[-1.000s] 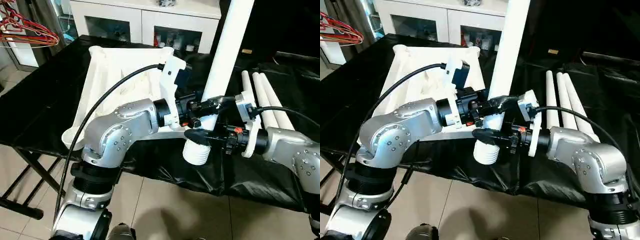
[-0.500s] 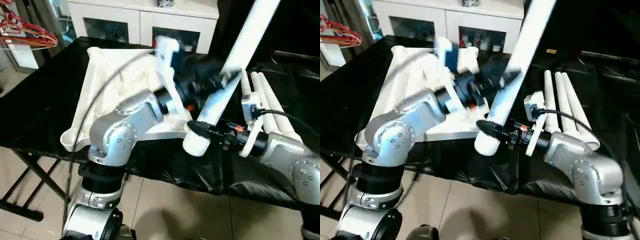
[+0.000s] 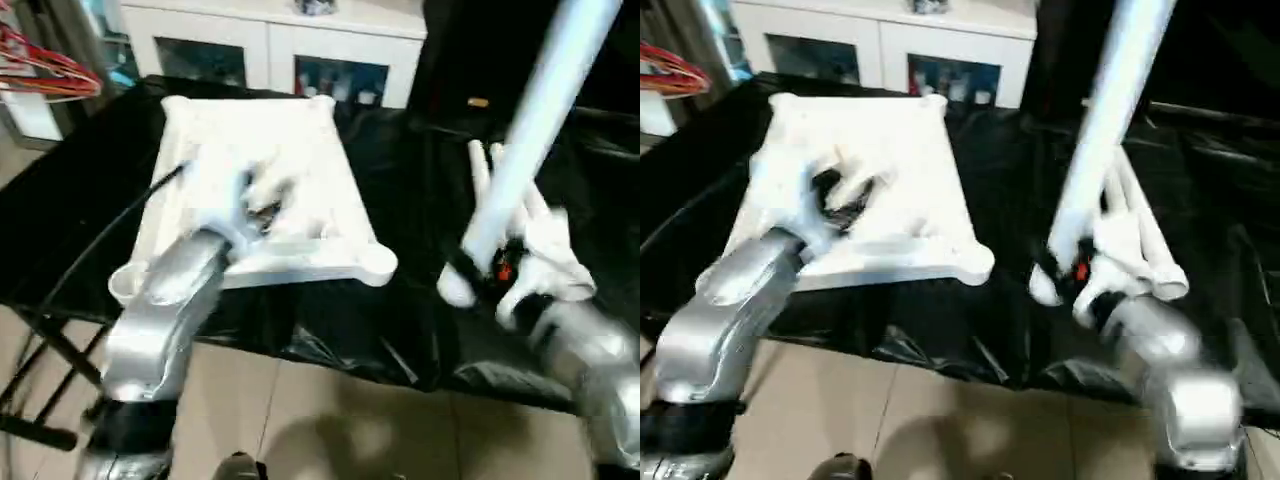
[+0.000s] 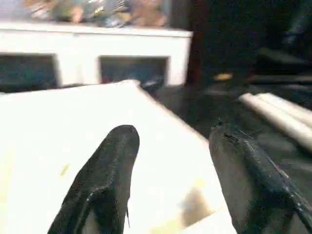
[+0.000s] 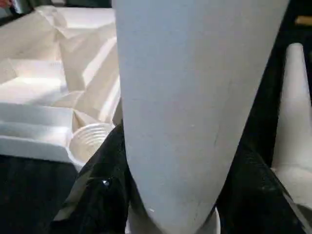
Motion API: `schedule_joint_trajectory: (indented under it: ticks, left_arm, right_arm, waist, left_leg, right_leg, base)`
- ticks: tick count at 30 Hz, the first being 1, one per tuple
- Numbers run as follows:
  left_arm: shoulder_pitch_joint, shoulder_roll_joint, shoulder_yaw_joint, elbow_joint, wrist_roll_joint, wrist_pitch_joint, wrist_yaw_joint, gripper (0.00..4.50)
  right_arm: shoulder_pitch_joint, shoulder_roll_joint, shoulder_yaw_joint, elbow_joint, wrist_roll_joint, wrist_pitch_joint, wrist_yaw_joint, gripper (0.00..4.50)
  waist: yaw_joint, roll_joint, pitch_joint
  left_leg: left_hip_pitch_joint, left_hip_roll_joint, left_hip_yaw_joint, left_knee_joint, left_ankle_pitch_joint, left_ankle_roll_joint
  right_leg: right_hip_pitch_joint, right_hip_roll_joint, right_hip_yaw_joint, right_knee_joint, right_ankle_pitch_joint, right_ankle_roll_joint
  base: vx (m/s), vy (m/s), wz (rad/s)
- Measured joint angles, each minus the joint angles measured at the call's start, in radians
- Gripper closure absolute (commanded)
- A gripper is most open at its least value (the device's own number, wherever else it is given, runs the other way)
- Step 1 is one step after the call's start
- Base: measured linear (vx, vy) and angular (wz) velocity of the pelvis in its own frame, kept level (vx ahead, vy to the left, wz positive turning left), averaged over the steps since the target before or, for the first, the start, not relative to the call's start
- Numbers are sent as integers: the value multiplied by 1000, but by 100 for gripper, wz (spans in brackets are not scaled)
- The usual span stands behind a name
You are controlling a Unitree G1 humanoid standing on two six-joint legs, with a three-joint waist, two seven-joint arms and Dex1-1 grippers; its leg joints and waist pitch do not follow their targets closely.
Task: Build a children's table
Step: Pick table leg, then move to table
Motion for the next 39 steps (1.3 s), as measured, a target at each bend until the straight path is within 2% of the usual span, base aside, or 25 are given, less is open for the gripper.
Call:
schedule_joint_trajectory:
  ticks: [3,6,11,14,15,16,17,18,19,20,21,22,23,24,25,27,29,30,32,33,35,36,37,38,39]
  left_arm:
    - [150,26,-10,-76,85,-96,49,177]
    - [217,23,-25,-75,125,-151,68,177]
    - [270,1,-69,-93,123,-187,48,177]
    - [285,-4,-72,-86,123,-188,49,177]
    - [286,-9,-75,-79,123,-193,49,177]
    - [286,-12,-77,-75,123,-200,49,177]
    - [280,-9,-80,-72,124,-207,48,177]
    - [263,-10,-88,-68,124,-209,47,177]
    - [264,-11,-78,-74,124,-218,48,177]
    - [272,-25,-74,-67,123,-222,49,177]
    - [306,-30,-76,-64,123,-221,48,177]
    - [309,-28,-76,-57,123,-219,48,177]
    - [298,-27,-76,-58,123,-219,48,177]
    - [274,-20,-73,-66,124,-222,49,177]
    - [279,-15,-66,-69,124,-224,49,177]
    - [289,-5,-50,-68,127,-223,51,177]
    - [287,-1,-45,-68,131,-223,50,177]
    - [285,-5,-47,-68,132,-224,50,177]
    - [282,-20,-71,-68,132,-225,48,177]
    - [282,-20,-75,-68,132,-226,48,177]
    - [282,-15,-64,-68,133,-226,49,177]
    - [282,-13,-55,-67,133,-226,49,177]
    - [283,-8,-46,-65,133,-226,49,177]
    - [283,-4,-38,-64,134,-226,49,177]
    - [282,-6,-38,-64,134,-226,49,177]
  right_arm:
    - [81,69,13,-50,-94,-170,-85,261]
    - [113,95,11,-30,-122,-295,-106,261]
    - [168,130,6,-18,-95,-272,-87,261]
    - [203,130,40,-18,-63,-286,-14,261]
    - [206,132,55,-16,-53,-290,1,261]
    - [207,137,62,-14,-49,-295,7,261]
    - [212,140,67,-14,-50,-304,7,261]
    - [229,139,62,-10,-53,-317,6,261]
    - [215,137,65,1,-55,-317,7,261]
    - [194,127,64,9,-59,-319,7,261]
    - [181,123,66,16,-63,-321,9,261]
    - [183,127,65,20,-69,-323,8,261]
    - [186,125,68,26,-74,-323,9,261]
    - [181,127,73,42,-78,-325,14,261]
    - [177,126,86,54,-79,-325,28,261]
    - [158,127,108,55,-73,-333,54,261]
    - [150,125,108,56,-72,-339,61,261]
    - [150,120,103,57,-72,-341,62,261]
    - [151,111,88,62,-72,-344,62,261]
    - [150,110,84,66,-72,-344,62,261]
    - [147,112,92,69,-72,-344,64,261]
    - [139,116,101,73,-72,-344,70,261]
    - [131,117,111,71,-72,-345,75,261]
    - [133,118,116,70,-72,-349,78,261]
    - [140,117,116,69,-72,-351,82,261]
  waist:
    - [-16,4,-9]
    - [-19,3,-9]
    - [-24,4,-13]
    - [-44,10,-10]
    - [-56,21,-3]
    - [-65,36,5]
    - [-57,40,10]
    - [-33,32,8]
    - [-14,-12,-3]
    - [-8,-2,6]
    - [6,19,9]
    - [7,28,6]
    - [4,36,2]
    - [2,36,2]
    - [-10,28,1]
    - [-28,26,-3]
    - [-51,23,-7]
    - [-52,22,-12]
    - [-54,28,-17]
    - [-53,31,-24]
    - [-57,28,-32]
    - [-66,24,-35]
    - [-73,17,-39]
    - [-76,10,-43]
    - [-79,-4,-47]
  left_leg:
    - [1,0,-1,-1,0,0]
    - [0,0,-2,-2,0,0]
    - [1,0,-4,-2,-1,1]
    - [8,-1,-10,-2,-3,5]
    - [21,0,-19,-5,-5,6]
    - [29,5,-27,-13,-5,6]
    - [33,9,-22,-19,-5,6]
    - [37,13,9,-15,-5,6]
    - [42,10,40,0,-5,6]
    - [41,18,33,62,-41,4]
    - [36,-10,-38,161,-79,20]
    - [49,-41,-72,188,-91,29]
    - [72,-47,-69,129,-125,31]
    - [94,-45,-55,85,-140,3]
    - [102,-42,-47,60,-139,4]
    - [113,-41,-50,38,-132,13]
    - [120,-42,-50,36,-132,14]
    - [114,-44,-46,34,-132,15]
    - [110,-41,-46,32,-129,22]
    - [103,-39,-48,31,-132,26]
    - [105,-44,-56,25,-136,32]
    - [107,-52,-64,24,-142,40]
    - [109,-61,-75,24,-147,43]
    - [114,-72,-91,24,-155,45]
    - [126,-88,-97,26,-168,56]
  right_leg:
    - [1,0,0,-4,-1,2]
    - [1,0,-1,-8,-1,2]
    - [3,1,-2,-16,-1,2]
    - [6,1,-9,-28,-1,2]
    - [23,2,-31,-46,-2,2]
    - [51,3,-55,-58,-4,0]
    - [54,-4,-64,0,-55,-15]
    - [65,-7,-53,113,-124,-35]
    - [85,-4,-13,142,-180,-8]
    - [88,1,-2,156,-211,-12]
    - [103,0,1,156,-211,-12]
    - [110,0,4,148,-211,-12]
    - [113,8,2,133,-210,-13]
    - [112,18,9,114,-201,-28]
    - [120,24,13,91,-193,-45]
    - [134,26,-2,63,-173,-104]
    - [151,21,-3,47,-167,-75]
    - [167,20,-2,28,-162,-33]
    - [175,25,-4,4,-157,-13]
    - [176,30,-5,-9,-157,-13]
    - [171,34,-6,-14,-159,-15]
    - [152,28,-6,13,-165,-21]
    - [119,17,-7,64,-171,-29]
    - [83,12,-3,103,-172,-24]
    - [43,4,6,95,-166,-20]
  base:
    - [0,0,0]
    - [0,0,0]
    - [0,0,0]
    - [0,0,0]
    - [-55,19,-12]
    - [-109,32,-11]
    - [-109,32,-11]
    - [-62,-26,2]
    - [41,-128,10]
    - [41,-128,10]
    - [83,-55,-10]
    - [61,28,11]
    - [61,28,11]
    - [-46,-11,44]
    - [-21,-10,26]
    - [22,9,14]
    - [76,44,-1]
    - [91,40,4]
    - [107,36,2]
    - [126,27,3]
    - [190,4,7]
    - [208,-33,9]
    - [139,-97,-2]
    - [139,-97,-2]
    - [71,-128,-24]
